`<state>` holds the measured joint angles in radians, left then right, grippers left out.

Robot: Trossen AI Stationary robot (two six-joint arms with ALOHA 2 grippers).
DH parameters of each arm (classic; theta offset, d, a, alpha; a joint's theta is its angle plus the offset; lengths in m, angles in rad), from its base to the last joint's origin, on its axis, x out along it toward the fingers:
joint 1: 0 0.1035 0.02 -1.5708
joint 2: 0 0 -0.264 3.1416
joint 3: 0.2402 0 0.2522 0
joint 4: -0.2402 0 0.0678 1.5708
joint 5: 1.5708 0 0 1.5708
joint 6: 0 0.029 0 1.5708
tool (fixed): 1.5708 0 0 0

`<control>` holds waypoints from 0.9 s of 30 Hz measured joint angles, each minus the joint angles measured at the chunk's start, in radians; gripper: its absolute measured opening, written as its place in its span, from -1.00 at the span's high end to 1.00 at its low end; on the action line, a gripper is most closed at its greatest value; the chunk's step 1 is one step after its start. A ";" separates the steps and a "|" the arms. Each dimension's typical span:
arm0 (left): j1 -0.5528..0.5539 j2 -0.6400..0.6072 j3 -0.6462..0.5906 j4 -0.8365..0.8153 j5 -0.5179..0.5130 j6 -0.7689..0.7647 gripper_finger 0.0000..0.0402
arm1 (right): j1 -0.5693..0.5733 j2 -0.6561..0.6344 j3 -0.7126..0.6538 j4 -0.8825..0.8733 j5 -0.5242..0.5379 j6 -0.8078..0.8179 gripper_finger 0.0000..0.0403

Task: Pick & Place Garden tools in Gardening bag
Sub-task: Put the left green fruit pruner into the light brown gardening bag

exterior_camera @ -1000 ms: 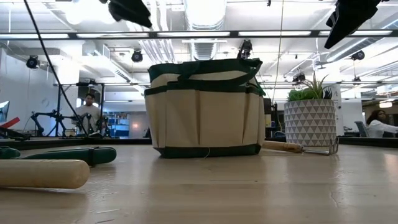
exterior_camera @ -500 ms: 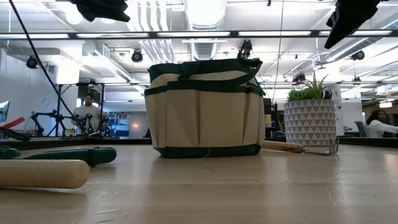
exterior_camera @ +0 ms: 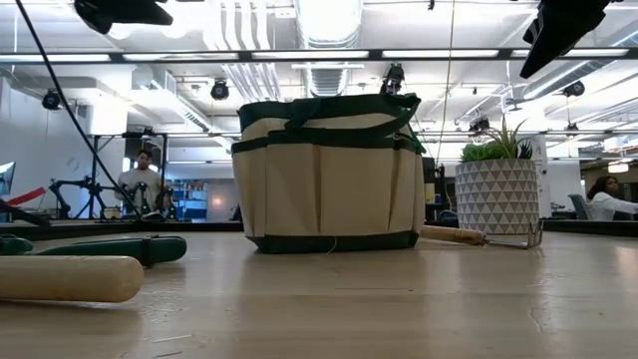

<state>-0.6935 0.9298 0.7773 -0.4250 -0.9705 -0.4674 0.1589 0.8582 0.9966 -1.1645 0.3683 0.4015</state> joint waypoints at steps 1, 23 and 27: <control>-0.013 0.000 0.000 -0.002 -0.001 -0.014 -0.17 | 0.000 0.000 0.000 0.000 0.000 0.000 0.96; -0.126 0.029 0.000 -0.200 0.308 -0.685 -0.17 | 0.000 0.000 0.000 0.009 0.000 0.011 0.96; -0.126 0.074 0.010 -0.275 0.356 -0.847 -0.17 | 0.000 0.000 0.000 0.016 0.000 0.011 0.96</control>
<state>-0.8196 1.0043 0.7876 -0.7000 -0.6144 -1.3147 0.1589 0.8584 0.9966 -1.1483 0.3683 0.4122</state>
